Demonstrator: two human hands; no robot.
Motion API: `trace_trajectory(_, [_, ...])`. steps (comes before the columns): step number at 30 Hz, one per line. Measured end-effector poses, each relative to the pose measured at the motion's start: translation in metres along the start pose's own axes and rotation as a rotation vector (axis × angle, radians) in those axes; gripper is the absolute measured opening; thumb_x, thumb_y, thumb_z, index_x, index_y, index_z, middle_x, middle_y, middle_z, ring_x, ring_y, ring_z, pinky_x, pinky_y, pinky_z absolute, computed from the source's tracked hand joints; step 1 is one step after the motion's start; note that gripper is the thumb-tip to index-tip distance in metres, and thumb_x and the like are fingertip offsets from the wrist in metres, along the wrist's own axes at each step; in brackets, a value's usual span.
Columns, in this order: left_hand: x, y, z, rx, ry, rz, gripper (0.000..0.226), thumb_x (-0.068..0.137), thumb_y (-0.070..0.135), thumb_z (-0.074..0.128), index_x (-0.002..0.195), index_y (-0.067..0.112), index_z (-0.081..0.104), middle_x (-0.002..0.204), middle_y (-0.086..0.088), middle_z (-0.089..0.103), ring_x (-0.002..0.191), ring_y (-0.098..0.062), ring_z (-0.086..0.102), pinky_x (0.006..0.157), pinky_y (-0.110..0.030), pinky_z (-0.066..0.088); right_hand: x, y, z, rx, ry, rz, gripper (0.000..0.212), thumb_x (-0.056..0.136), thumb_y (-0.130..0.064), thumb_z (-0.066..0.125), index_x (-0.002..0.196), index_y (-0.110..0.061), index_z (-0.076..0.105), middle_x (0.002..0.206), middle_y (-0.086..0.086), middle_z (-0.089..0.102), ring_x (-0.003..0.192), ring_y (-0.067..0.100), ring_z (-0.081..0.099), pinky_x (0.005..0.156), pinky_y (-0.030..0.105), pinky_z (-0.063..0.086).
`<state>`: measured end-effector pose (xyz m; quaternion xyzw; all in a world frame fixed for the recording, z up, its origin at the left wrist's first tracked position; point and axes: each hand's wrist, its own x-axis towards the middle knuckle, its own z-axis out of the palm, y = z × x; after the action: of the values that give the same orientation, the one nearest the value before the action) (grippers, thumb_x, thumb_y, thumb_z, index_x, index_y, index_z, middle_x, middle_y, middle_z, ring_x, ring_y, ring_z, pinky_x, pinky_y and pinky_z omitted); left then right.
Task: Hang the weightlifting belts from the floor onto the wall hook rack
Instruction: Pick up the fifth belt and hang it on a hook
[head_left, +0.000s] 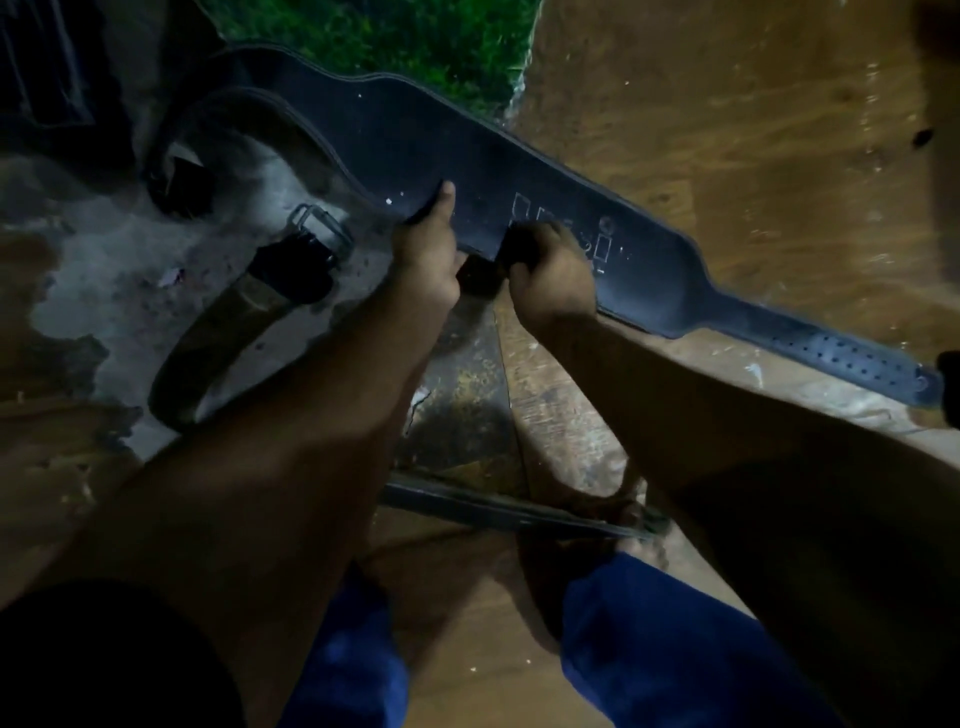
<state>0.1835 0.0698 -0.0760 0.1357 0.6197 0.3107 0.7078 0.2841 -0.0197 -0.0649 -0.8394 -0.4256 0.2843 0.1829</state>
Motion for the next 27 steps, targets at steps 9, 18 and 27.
trace_trajectory(9, [-0.116, 0.057, -0.017, 0.025, 0.026, 0.009, 0.019, 0.091, 0.029, 0.073, 0.107, 0.020, 0.068, 0.126, -0.010, 0.070, 0.116, -0.031, 0.066, 0.102, -0.053, 0.052, -0.063, -0.063, -0.083, 0.083, 0.014, -0.054, 0.048, 0.092, -0.028, 0.057, 0.138, -0.013, 0.059, 0.146, 0.010, 0.054, 0.132, 0.029, 0.052, 0.110, 0.040, 0.045])
trace_trajectory(18, [-0.294, 0.177, -0.028, 0.051, -0.160, 0.077, 0.036, 0.099, 0.021, 0.061, 0.134, 0.014, 0.058, 0.127, -0.007, 0.069, 0.109, -0.027, 0.070, 0.090, -0.046, 0.059, -0.123, -0.195, -0.226, 0.193, -0.064, -0.155, 0.070, 0.085, -0.036, 0.046, 0.152, -0.014, 0.044, 0.159, 0.015, 0.040, 0.144, 0.034, 0.041, 0.115, 0.042, 0.040])
trace_trajectory(27, [-0.435, 0.268, -0.021, 0.084, -0.322, 0.078, 0.035, 0.102, 0.017, 0.054, 0.137, 0.012, 0.056, 0.137, -0.007, 0.065, 0.126, -0.027, 0.063, 0.106, -0.046, 0.050, -0.152, -0.296, -0.362, 0.194, -0.018, -0.046, 0.069, 0.070, -0.082, 0.061, 0.110, -0.025, 0.065, 0.101, 0.000, 0.074, 0.102, 0.029, 0.068, 0.095, 0.045, 0.051])
